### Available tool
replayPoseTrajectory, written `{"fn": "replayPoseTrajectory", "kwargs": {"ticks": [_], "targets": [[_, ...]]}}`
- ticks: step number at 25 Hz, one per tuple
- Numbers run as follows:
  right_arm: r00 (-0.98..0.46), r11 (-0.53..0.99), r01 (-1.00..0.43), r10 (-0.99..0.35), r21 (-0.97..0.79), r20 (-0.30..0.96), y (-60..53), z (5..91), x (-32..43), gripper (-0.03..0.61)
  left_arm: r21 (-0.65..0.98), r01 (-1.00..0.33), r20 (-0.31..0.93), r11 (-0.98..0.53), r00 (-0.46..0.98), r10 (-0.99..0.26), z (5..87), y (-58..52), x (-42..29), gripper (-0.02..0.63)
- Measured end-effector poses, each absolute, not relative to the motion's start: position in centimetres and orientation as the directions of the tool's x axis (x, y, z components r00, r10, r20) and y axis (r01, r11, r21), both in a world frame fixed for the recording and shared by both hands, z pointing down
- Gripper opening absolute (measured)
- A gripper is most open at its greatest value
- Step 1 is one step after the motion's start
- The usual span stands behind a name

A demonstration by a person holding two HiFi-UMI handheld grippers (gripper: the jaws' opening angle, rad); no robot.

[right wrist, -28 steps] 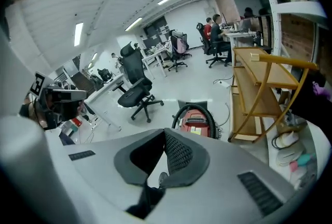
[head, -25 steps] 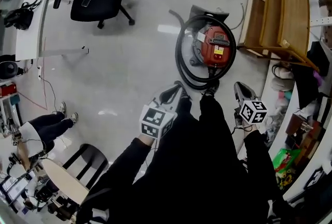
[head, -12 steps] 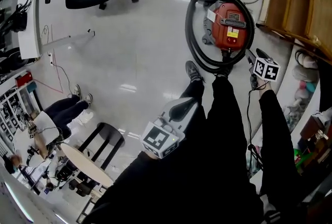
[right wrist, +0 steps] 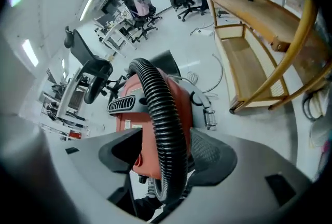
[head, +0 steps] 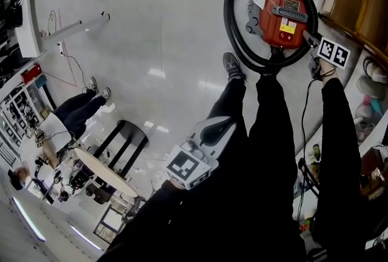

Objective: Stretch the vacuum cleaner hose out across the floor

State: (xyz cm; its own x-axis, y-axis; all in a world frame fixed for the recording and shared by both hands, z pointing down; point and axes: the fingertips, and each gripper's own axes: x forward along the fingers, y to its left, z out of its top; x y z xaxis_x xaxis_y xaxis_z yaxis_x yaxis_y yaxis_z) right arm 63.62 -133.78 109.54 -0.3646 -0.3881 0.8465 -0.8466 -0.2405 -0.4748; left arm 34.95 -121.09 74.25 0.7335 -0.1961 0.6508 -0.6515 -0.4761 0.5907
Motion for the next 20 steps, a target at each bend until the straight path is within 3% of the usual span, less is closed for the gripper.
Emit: {"fn": "replayPoseTrajectory", "kwargs": {"ticks": [4, 5, 11, 20], "targets": [[-0.411, -0.219, -0.836, -0.357, -0.503, 0.839, -133.6, 110.6, 63.5, 0.254, 0.604, -0.655, 0.637, -0.453, 0.739, -0.219, 74.8, -121.2, 35.3, 0.023], [-0.403, -0.182, -0.859, -0.334, -0.478, 0.852, -133.3, 110.2, 63.2, 0.199, 0.604, -0.658, 0.637, -0.45, 0.738, -0.223, 74.6, -121.4, 35.2, 0.023], [-0.405, 0.041, -0.909, -0.318, -0.415, 0.857, -134.8, 101.6, 58.4, 0.181, 0.587, -0.633, 0.585, -0.505, 0.763, -0.276, 71.2, -125.3, 36.0, 0.023], [-0.467, 0.411, -0.84, -0.22, -0.353, 0.857, -129.4, 86.1, 42.1, 0.164, 0.421, -0.592, 0.493, -0.687, 0.786, -0.374, 61.9, -128.6, 33.3, 0.023]]}}
